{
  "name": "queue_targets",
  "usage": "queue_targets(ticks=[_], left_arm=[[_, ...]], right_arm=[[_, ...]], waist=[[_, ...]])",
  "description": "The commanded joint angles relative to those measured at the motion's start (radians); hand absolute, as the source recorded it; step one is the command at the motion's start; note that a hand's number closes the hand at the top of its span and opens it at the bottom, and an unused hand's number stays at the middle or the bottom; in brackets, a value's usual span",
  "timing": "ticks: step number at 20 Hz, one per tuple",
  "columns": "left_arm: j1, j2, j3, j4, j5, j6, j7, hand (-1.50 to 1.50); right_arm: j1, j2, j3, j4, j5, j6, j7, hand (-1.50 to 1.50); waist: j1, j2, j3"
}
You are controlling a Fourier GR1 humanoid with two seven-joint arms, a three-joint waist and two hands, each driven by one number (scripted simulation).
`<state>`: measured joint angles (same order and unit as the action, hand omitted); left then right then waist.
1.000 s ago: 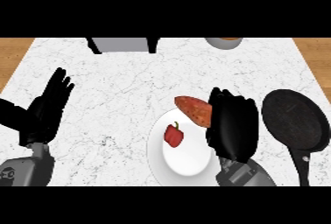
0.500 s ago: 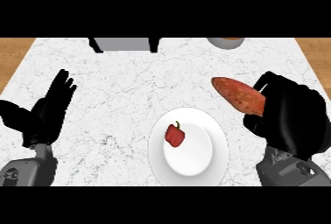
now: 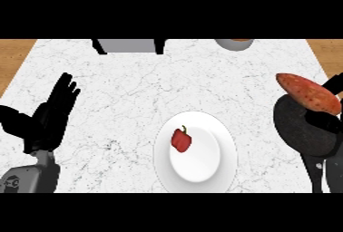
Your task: Pick the sweet potato from the plate and place it in the pan
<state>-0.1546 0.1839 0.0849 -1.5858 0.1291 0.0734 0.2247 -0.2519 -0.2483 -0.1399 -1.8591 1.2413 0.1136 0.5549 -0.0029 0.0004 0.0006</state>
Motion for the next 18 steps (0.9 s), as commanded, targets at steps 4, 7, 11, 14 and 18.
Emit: queue_targets(ticks=[4, 7, 11, 14, 18], left_arm=[[-0.027, -0.013, 0.007, 0.078, 0.002, -0.025, -0.046, 0.0], [-0.032, 0.023, 0.014, 0.0, -0.009, -0.016, 0.03, 0.0], [-0.029, 0.024, 0.042, 0.001, 0.021, -0.033, 0.014, 0.0], [0.009, -0.033, -0.033, -0.057, -0.03, 0.003, 0.029, 0.0], [-0.044, -0.018, -0.002, -0.009, -0.018, 0.001, 0.037, 0.0]], right_arm=[[0.025, -0.119, -0.211, 0.223, -0.19, -0.148, -0.25, 1.5], [0.0, -0.116, -0.224, 0.443, -0.214, -0.278, -0.373, 1.5], [-0.057, -0.127, -0.233, 0.645, -0.275, -0.335, -0.509, 1.5], [-0.096, -0.166, -0.262, 0.839, -0.278, -0.432, -0.617, 1.5], [-0.142, -0.169, -0.282, 1.007, -0.262, -0.42, -0.558, 1.5]], waist=[[0.002, 0.002, 0.0], [0.011, 0.003, 0.0], [0.013, 0.003, 0.0], [0.015, 0.003, 0.0], [0.015, 0.004, 0.0]])
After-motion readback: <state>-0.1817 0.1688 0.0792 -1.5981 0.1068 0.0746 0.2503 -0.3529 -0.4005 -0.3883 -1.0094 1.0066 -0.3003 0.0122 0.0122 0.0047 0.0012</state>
